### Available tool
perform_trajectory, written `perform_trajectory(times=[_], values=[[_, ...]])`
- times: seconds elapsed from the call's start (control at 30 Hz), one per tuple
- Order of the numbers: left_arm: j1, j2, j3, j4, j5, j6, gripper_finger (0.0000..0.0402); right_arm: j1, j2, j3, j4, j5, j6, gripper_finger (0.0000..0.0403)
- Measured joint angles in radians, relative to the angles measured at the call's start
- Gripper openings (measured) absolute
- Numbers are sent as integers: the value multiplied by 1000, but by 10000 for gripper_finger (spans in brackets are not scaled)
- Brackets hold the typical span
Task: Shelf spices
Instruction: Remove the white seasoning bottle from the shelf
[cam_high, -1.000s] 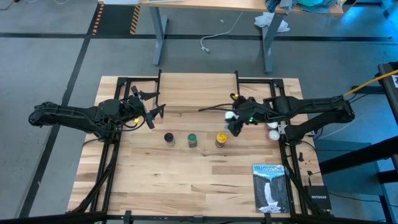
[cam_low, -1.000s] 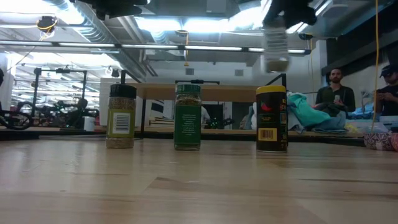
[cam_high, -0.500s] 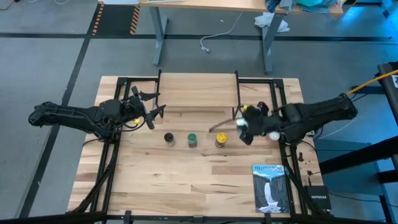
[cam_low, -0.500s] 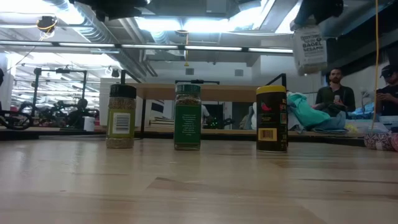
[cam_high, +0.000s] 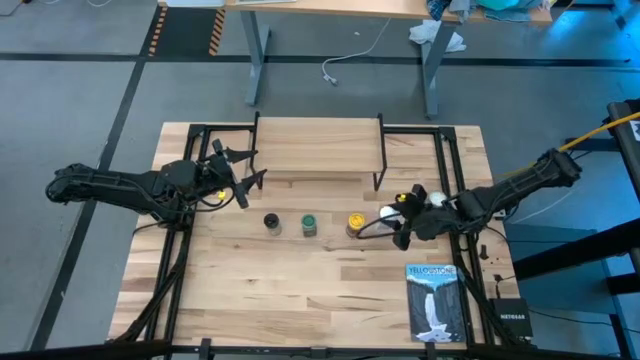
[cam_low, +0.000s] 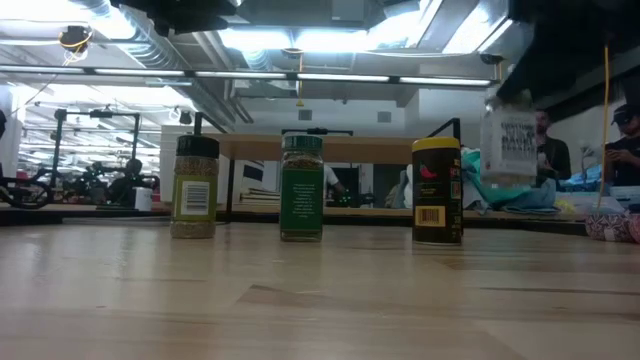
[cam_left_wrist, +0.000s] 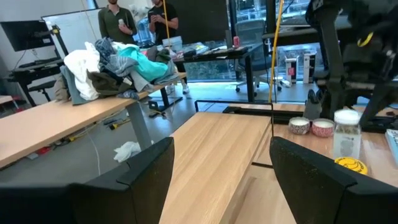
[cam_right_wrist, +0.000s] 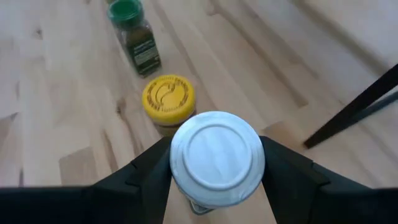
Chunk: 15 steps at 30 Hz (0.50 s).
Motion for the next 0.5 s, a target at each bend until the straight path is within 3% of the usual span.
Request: perform_trajectory(times=[0.23, 0.5], values=[[0, 0, 0, 0, 0, -9, 257, 0, -87, -177, 89, -36, 75, 212], [0, 0, 0, 2, 0, -8, 257, 0, -84, -197, 126, -47, 75, 212]])
